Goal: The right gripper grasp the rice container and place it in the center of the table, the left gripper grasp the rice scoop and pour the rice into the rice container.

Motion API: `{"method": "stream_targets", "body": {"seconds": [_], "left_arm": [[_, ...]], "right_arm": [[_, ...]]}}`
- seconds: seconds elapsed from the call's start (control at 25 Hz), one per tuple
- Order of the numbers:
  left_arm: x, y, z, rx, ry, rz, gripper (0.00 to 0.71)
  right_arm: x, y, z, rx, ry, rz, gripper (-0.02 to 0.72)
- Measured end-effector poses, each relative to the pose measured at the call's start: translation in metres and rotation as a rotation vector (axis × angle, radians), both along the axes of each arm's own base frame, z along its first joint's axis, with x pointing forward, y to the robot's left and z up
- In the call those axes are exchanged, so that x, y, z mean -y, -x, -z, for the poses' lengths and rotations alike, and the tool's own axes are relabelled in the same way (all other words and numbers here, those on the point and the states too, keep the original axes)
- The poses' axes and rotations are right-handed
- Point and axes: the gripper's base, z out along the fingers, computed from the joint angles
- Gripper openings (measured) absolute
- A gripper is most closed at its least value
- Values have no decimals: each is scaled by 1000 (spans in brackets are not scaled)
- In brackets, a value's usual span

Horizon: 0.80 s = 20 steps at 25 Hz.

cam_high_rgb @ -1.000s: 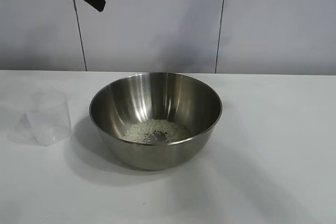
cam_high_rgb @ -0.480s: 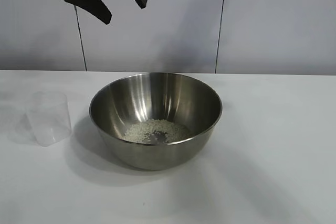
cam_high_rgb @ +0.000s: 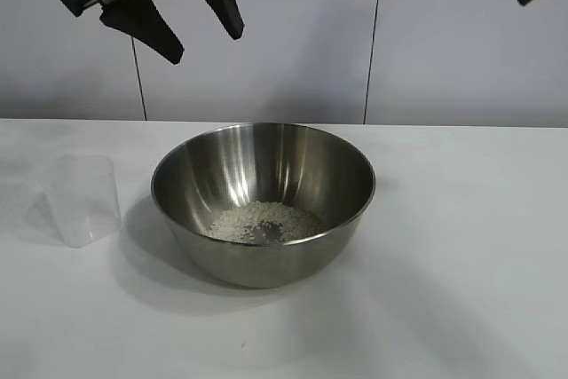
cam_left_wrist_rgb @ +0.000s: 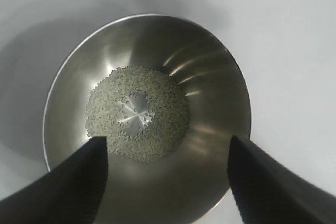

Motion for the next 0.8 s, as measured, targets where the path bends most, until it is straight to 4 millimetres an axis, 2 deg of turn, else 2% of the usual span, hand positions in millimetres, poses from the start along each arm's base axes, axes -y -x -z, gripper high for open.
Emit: {"method": "stream_targets", "body": {"seconds": [0.12,0.2,0.8], "left_arm": [[0,-1,0,7,3,-3,477],[0,-1,0,9,4,-4,477],[0,-1,0,9,1,-4,477]], "right_arm": [[-5,6,20,-70,5,-23,463],[-5,7,25,-85,6,-26,463],[-5,2,23,-31,7,-8,463]]}}
